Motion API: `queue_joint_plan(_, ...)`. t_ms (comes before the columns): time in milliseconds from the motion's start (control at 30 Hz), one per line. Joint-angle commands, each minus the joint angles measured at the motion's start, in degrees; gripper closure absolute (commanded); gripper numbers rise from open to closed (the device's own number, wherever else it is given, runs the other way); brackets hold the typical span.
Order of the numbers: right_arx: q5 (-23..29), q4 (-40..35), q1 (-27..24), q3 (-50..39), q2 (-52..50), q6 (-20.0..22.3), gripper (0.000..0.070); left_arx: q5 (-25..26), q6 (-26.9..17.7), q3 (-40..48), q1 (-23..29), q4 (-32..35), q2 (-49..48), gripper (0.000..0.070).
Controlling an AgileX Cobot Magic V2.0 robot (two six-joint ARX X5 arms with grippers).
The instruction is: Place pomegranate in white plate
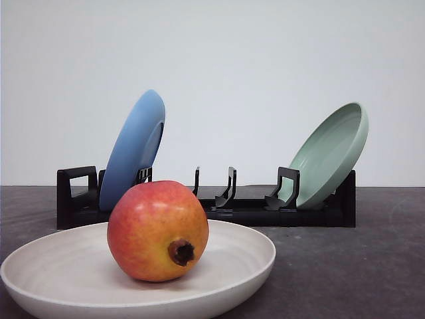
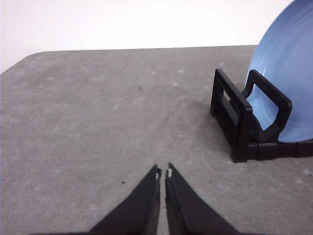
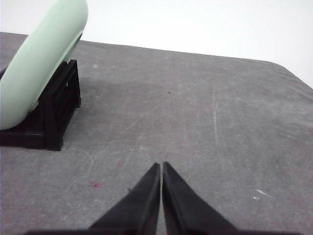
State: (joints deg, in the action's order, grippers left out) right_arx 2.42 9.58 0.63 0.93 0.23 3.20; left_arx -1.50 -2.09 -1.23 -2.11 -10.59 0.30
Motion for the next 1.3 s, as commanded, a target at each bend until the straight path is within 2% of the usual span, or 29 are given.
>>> queue_joint_plan(0, 0.2, -0.5, 0.0, -0.3, 0.0, 0.5, 0.0700, 0.0, 0.2, 0.6, 0.0, -0.2, -0.1, 0.0700)
queue_joint_plan(1267, 0.2, -0.5, 0.0, -0.3, 0.0, 0.5, 0.0700, 0.0, 0.2, 0.6, 0.0, -0.2, -0.1, 0.0700)
